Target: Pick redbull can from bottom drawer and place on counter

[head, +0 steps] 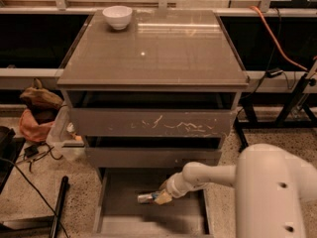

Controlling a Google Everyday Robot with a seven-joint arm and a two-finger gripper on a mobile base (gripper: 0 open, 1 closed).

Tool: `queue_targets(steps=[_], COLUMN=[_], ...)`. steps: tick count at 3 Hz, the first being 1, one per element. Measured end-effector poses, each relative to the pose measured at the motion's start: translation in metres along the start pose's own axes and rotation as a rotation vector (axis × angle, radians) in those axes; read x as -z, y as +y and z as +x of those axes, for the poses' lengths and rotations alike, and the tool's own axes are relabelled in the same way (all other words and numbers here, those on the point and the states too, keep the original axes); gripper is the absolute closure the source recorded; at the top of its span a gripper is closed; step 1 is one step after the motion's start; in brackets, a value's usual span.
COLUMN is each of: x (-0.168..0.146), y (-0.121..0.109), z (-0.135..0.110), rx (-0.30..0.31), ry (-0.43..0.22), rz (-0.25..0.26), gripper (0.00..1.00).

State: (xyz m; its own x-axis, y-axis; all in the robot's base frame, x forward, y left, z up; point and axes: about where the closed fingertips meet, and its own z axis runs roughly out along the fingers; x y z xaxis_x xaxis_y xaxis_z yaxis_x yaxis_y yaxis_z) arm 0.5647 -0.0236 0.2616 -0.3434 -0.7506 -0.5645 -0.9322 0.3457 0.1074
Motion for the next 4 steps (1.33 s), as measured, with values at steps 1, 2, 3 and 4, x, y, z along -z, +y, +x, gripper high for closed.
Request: queue_targets(steps=[1, 2, 3, 4], x=[0.067, 0.093, 0.093, 0.128], y=[0.005, 0.018, 0.018, 0.022], z=[-0.036, -0.047, -0.047, -0.062], rx=[0.030, 0.077, 0.077, 0.065], ry=[-0.043, -0.031, -0.031, -0.085], rz=[0.116, 0.132, 0.132, 0.145], gripper=[1.00, 1.00, 1.00, 1.00])
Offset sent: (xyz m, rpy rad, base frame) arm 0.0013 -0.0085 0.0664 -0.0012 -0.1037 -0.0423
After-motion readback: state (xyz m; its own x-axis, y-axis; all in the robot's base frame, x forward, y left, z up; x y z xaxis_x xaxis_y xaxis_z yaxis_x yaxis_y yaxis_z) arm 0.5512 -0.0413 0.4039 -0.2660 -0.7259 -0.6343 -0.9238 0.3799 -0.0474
